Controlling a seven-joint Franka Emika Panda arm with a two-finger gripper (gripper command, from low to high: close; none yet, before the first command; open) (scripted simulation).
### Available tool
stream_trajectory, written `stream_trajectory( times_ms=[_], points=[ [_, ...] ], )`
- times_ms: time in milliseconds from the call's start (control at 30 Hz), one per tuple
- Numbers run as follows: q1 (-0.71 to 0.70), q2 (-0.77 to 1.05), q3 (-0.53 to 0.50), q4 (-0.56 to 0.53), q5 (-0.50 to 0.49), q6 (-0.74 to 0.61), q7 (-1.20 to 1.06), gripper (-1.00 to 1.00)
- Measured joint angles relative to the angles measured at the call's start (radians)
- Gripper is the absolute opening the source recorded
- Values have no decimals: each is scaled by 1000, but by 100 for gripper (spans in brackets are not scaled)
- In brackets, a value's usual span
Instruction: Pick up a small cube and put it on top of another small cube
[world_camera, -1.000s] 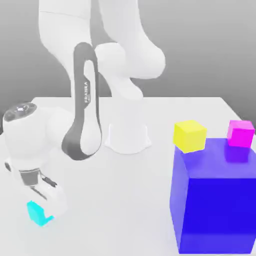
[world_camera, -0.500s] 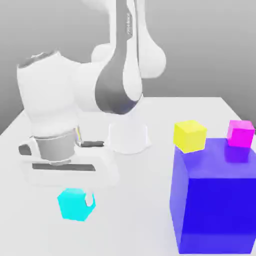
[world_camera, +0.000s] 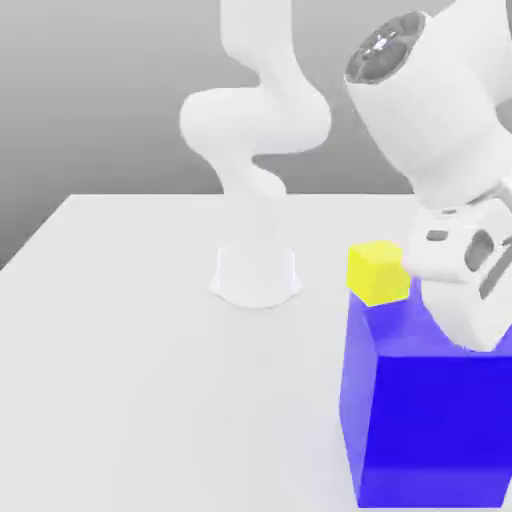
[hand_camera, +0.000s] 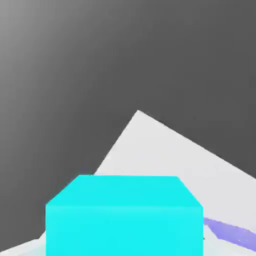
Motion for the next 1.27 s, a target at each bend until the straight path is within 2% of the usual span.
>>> stream_trajectory(
  times_ms=[100,200,433,633,867,1000,1100,1167,1200,1267],
  points=[
    [146,-16,60,-66,19,-50,-100,-100],
    [226,-37,96,-145,2,-73,-153,-100],
    [191,-132,144,-395,-288,71,111,-100],
    [112,-232,231,-605,-526,193,348,-100],
    [-19,-345,257,-643,-564,355,565,-100],
    [-87,-238,299,-641,-618,487,621,-100],
    [-151,-126,336,-642,-710,597,683,-100],
    [-198,-46,344,-645,-843,673,772,-100],
    [-221,-20,343,-646,-898,697,809,100],
    [-221,-20,343,-646,-898,697,809,100]
  ],
)
